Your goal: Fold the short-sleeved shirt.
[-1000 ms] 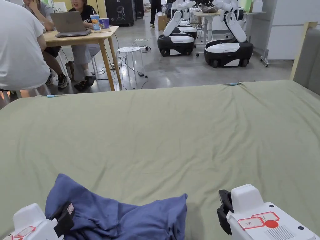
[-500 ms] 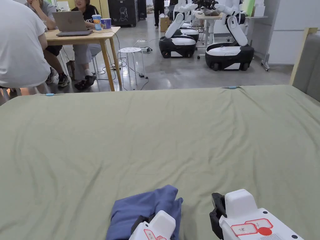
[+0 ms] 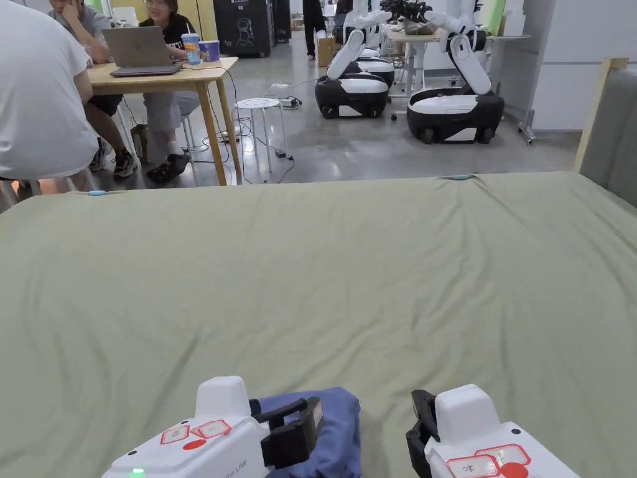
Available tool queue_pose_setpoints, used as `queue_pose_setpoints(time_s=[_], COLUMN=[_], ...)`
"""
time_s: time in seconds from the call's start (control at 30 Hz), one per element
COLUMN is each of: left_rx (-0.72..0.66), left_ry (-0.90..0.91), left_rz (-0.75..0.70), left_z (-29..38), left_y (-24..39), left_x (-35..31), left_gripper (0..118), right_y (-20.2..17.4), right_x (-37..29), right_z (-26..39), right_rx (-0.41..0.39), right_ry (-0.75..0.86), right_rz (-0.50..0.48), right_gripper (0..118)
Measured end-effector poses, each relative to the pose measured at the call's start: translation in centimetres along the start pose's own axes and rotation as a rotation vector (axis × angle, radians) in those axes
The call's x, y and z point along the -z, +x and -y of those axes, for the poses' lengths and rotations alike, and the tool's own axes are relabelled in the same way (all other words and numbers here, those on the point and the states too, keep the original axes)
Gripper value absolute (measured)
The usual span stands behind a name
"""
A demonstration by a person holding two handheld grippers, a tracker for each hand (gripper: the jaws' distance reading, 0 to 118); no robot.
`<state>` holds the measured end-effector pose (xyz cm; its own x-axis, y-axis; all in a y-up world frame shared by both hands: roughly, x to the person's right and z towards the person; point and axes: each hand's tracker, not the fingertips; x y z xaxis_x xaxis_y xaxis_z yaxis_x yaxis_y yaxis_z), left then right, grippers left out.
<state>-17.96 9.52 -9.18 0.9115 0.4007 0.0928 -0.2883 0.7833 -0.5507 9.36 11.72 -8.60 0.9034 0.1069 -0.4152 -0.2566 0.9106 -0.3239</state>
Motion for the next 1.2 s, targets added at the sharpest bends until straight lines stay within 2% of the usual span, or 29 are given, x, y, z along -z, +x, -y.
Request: queue_pose_setpoints(time_s=[0.07,0.1,0.17,0.27,0.37,0.47,0.57,0.6,0.67,0.77,0.8,0.83,0.9,0.93,1.03,1.13,1.2], left_rx=[-0.083,-0.133,-0.159,-0.073,-0.075,-0.077,-0.071,-0.046,-0.035,-0.045,-0.071,-0.106,-0.160,-0.197,-0.354,-0.497,-0.545], left_ry=[-0.055,-0.069,-0.094,-0.171,-0.173,-0.205,-0.150,-0.118,-0.084,-0.051,-0.046,-0.041,-0.043,-0.033,-0.004,-0.072,-0.128], left_rz=[0.073,0.132,0.163,0.144,0.143,0.141,0.147,0.150,0.146,0.088,0.071,0.061,0.046,0.042,0.108,0.240,0.297], left_z=[1.0,1.7,3.2,5.4,6.7,7.3,6.3,5.6,4.7,3.7,3.7,3.6,3.5,3.7,3.9,4.4,5.2], left_y=[-0.2,-0.2,0.5,2.2,2.8,2.0,2.1,2.0,1.1,-1.7,-3.1,-4.6,-7.0,-8.1,-10.8,-12.0,-12.0], left_x=[1.4,2.1,3.3,4.6,5.3,5.7,3.5,2.3,0.3,-2.4,-3.0,-3.6,-4.4,-4.7,-4.6,-1.9,0.4], left_gripper=[16,0,0,0,0,0,0,0,0,0,6,27,93,107,109,109,102], right_y=[-0.1,-0.1,0.0,0.2,0.3,0.2,-0.9,-1.5,-2.9,-5.8,-6.5,-7.1,-7.6,-7.3,-6.3,-5.8,-5.9], right_x=[0.0,0.0,0.1,0.1,0.1,1.4,3.9,4.6,5.9,7.9,8.5,9.0,9.5,9.5,9.8,9.9,9.8], right_z=[0.0,0.0,0.0,0.0,-0.1,-0.5,-1.0,-0.9,-0.4,1.2,1.8,2.5,3.5,3.8,4.1,4.2,4.1], right_rx=[-0.007,-0.007,0.000,0.010,0.015,0.005,-0.063,-0.056,0.007,0.035,0.052,0.066,0.036,0.032,0.039,0.044,0.051], right_ry=[-0.001,-0.001,-0.001,-0.004,-0.009,-0.076,-0.160,-0.168,-0.192,-0.256,-0.280,-0.301,-0.304,-0.302,-0.336,-0.338,-0.336], right_rz=[0.004,0.007,0.012,0.013,0.016,0.016,0.011,-0.014,-0.119,-0.213,-0.248,-0.259,-0.222,-0.208,-0.155,-0.159,-0.161], right_gripper=[0,0,0,0,0,0,0,0,0,0,0,0,0,0,0,0,0])
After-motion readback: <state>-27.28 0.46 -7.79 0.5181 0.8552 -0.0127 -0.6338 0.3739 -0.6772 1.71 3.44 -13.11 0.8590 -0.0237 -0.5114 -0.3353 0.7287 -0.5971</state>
